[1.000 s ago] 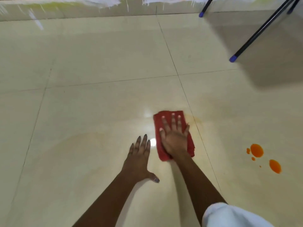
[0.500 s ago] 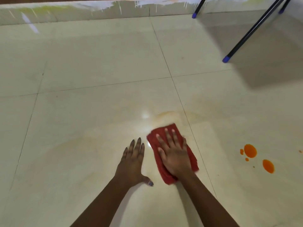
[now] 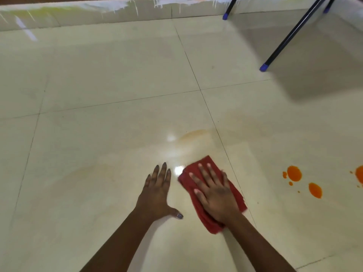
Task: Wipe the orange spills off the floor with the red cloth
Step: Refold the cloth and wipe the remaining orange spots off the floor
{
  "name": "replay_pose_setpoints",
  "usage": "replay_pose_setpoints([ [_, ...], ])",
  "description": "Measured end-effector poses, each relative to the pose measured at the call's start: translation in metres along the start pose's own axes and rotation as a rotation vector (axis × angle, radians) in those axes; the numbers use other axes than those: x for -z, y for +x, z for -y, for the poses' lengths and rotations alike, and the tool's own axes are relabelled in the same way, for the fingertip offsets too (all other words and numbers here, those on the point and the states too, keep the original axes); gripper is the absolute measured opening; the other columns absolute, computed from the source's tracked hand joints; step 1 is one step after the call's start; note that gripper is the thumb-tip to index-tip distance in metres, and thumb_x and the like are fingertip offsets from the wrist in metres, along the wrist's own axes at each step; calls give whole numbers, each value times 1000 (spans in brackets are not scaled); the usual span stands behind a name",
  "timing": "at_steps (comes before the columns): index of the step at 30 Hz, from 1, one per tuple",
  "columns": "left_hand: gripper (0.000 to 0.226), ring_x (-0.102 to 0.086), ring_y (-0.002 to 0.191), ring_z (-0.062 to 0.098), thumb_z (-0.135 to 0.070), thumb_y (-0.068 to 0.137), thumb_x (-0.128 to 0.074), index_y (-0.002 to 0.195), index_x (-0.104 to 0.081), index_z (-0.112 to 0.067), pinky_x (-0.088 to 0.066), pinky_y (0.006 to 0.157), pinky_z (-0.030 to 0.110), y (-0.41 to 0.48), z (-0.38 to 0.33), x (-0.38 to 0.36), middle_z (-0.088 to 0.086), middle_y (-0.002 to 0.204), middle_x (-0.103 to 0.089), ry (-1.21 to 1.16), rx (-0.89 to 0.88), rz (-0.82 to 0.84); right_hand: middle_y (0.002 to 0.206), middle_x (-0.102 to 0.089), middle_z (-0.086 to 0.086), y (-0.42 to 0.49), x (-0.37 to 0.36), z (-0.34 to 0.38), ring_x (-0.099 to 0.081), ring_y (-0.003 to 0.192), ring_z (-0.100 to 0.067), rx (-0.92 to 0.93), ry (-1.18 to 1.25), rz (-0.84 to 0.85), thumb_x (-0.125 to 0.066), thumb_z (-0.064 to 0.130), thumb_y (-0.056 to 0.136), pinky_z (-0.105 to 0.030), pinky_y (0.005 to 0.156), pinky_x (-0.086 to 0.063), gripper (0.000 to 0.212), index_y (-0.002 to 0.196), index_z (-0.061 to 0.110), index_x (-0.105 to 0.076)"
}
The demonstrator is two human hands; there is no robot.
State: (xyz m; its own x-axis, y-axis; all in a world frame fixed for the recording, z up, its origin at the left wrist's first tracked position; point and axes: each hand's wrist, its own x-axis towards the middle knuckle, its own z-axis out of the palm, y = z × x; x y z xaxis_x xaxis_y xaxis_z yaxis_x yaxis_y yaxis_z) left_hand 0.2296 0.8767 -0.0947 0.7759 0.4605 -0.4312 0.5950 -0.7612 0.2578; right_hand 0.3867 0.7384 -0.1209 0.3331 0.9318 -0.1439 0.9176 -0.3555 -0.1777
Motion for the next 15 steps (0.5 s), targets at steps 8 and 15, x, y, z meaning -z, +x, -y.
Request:
replay_pose_setpoints([
  [8,136,32,136,22,-77,59,-62,146,15,-8,9,115,42,1,-2,0,5,145,37,17,3,26,158,7,-2,98,28,-12,12,144,-24,-296,64,42,-18,45,98,-55,112,6,53,147,37,-2],
  [15,131,18,143,28,-69,62,-68,148,9,-7,-3,117,42,0,-12,15,11,155,23,66,59,83,155,15,7,20,17,7,18,142,-19,-143,80,147,3,55,87,-47,112,10,60,145,42,2],
])
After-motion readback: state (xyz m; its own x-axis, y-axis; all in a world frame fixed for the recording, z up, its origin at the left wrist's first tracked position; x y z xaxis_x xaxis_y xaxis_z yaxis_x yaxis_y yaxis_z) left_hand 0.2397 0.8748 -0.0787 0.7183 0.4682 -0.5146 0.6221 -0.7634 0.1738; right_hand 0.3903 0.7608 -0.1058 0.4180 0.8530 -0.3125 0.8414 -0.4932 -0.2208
